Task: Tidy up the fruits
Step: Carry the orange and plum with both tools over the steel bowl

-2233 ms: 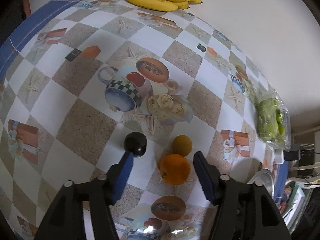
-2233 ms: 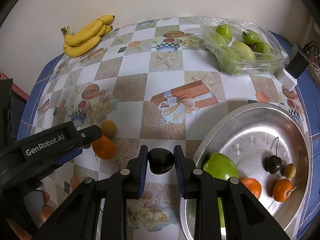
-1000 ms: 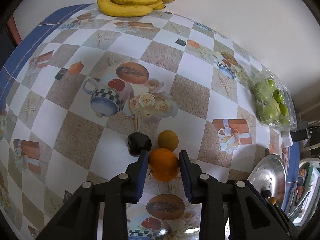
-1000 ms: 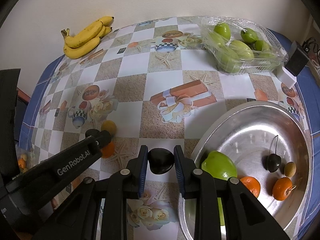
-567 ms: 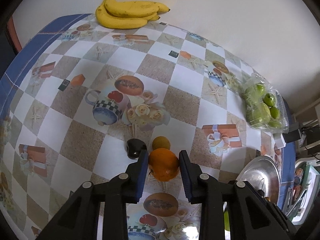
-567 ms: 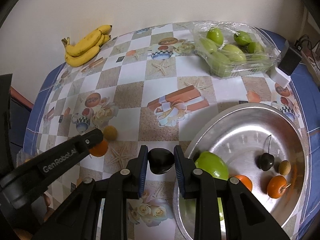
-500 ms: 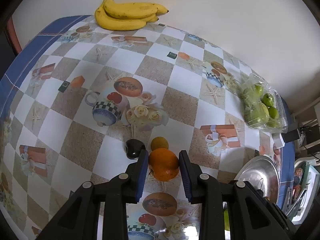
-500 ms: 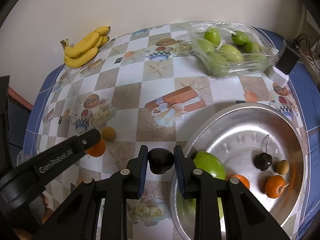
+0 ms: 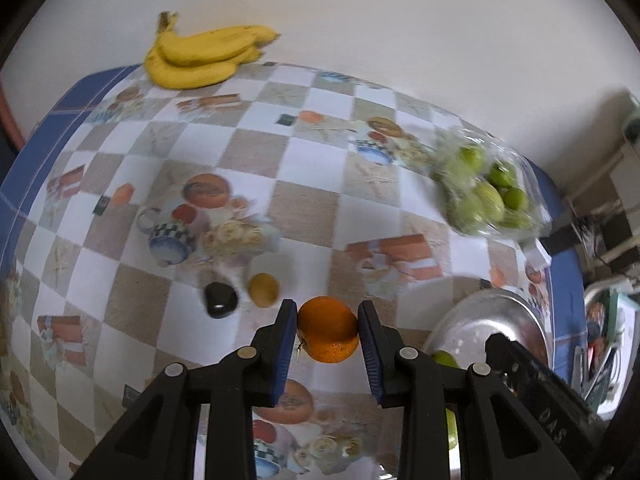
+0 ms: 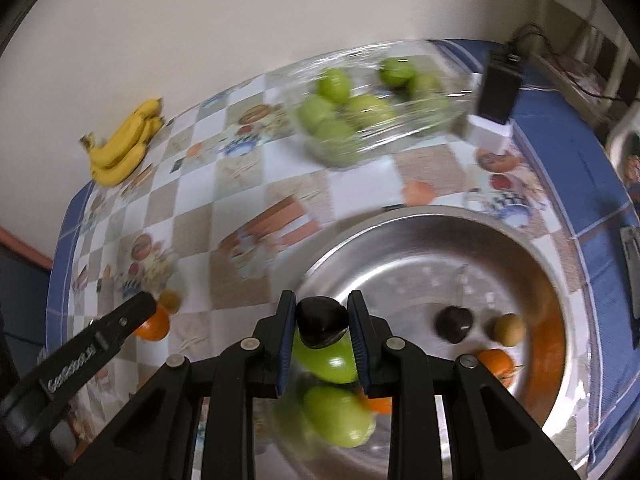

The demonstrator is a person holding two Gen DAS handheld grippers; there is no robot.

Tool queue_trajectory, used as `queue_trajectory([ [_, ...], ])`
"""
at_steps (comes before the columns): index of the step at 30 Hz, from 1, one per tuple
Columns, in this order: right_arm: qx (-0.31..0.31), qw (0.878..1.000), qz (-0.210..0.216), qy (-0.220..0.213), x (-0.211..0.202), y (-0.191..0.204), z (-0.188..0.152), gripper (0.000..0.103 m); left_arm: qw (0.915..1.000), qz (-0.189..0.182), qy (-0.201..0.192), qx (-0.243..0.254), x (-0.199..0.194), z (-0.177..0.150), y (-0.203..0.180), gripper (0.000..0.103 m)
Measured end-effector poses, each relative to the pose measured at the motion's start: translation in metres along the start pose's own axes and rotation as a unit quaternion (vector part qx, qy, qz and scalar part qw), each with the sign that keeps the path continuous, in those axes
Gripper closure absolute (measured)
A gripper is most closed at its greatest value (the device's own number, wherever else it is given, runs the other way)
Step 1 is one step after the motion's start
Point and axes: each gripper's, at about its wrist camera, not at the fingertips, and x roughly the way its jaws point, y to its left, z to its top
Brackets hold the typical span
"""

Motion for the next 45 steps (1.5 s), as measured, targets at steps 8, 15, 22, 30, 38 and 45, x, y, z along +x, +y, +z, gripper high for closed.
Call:
queue_trajectory([
  [8,0.060,0.998,-0.029,-0.007,-0.006,-0.050,0.006,0.076,0.9952,-0.033,-0.012,0.091,-0.004,-0.013,-0.060,0.069],
  [15,0.094,0.994,-0.045,-0.014,-0.010,-0.083,0.006,0.075,0.9852,-0.057,-0.018,0.161,0.005,-0.029,-0.101,0.069],
  [22,0.083,0.995,-0.049,-0.019,-0.001,-0.083,0.004,0.075,0.9762,-0.059,-0.035,0.206,0.015,-0.043,-0.121,0.069],
  [30,0.066,0.996,-0.056,-0.025,0.007,-0.080,0.003,0.075,0.9719,-0.054,-0.043,0.225,0.026,-0.051,-0.131,0.069],
  [38,0.069,0.995,-0.062,-0.018,0.013,-0.083,0.002,0.075,0.9722,-0.049,-0.041,0.225,0.036,-0.053,-0.133,0.069],
  [45,0.070,0.995,-0.066,-0.014,0.015,-0.083,0.003,0.075,0.9724,-0.050,-0.036,0.225,0.037,-0.053,-0.134,0.069],
])
